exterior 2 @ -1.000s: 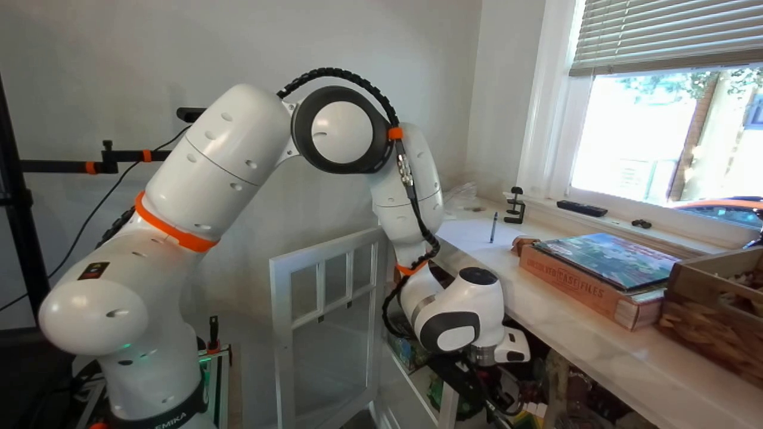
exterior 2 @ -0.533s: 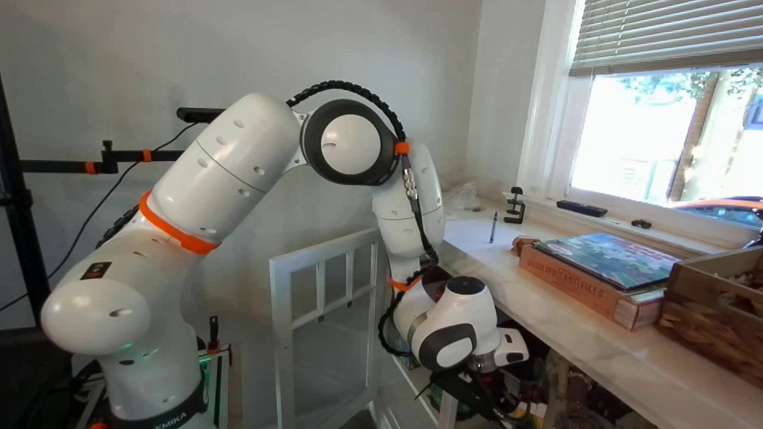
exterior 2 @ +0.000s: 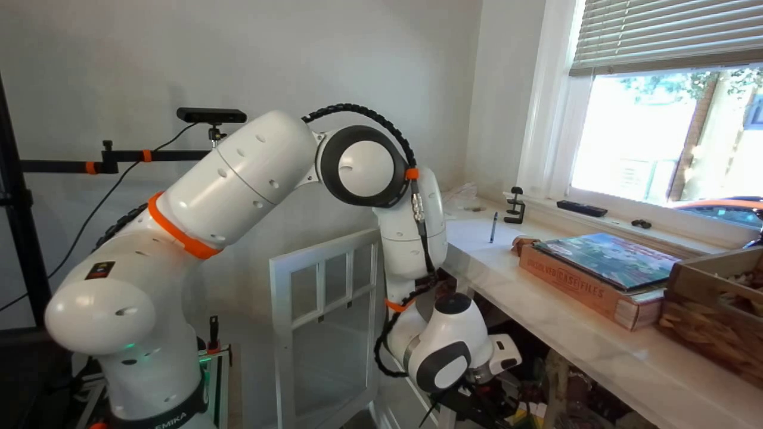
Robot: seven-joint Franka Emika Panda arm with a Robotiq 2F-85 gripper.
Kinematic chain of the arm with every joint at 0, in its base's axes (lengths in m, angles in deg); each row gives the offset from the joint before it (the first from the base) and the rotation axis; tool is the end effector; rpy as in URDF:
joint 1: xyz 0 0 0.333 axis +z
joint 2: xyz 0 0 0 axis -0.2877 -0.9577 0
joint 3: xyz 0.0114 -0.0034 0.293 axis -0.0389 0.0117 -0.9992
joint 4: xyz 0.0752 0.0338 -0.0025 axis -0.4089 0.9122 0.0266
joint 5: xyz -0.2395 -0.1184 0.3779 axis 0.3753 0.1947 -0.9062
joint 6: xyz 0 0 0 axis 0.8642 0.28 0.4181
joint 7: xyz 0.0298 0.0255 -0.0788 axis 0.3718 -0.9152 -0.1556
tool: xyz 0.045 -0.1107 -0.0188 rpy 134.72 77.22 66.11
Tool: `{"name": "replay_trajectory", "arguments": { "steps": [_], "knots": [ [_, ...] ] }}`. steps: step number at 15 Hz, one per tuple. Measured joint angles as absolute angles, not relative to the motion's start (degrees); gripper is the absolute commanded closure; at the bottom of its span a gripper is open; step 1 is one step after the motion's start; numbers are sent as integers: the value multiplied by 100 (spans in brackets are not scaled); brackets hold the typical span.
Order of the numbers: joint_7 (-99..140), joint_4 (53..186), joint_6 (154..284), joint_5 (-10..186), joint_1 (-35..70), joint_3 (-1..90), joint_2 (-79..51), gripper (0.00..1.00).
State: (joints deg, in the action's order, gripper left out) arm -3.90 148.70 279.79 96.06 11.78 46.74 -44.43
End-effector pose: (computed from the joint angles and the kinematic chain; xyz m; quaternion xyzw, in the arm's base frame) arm 0.5645 -0.0930 -0.0243 0.9530 0.1955 0.2141 0.0883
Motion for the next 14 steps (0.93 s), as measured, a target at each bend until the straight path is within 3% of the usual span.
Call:
{"name": "replay_trajectory", "arguments": {
  "steps": [14],
  "knots": [
    [-728, 13943, 28778, 10021, 1183, 4969, -5480, 100]
  ]
}}
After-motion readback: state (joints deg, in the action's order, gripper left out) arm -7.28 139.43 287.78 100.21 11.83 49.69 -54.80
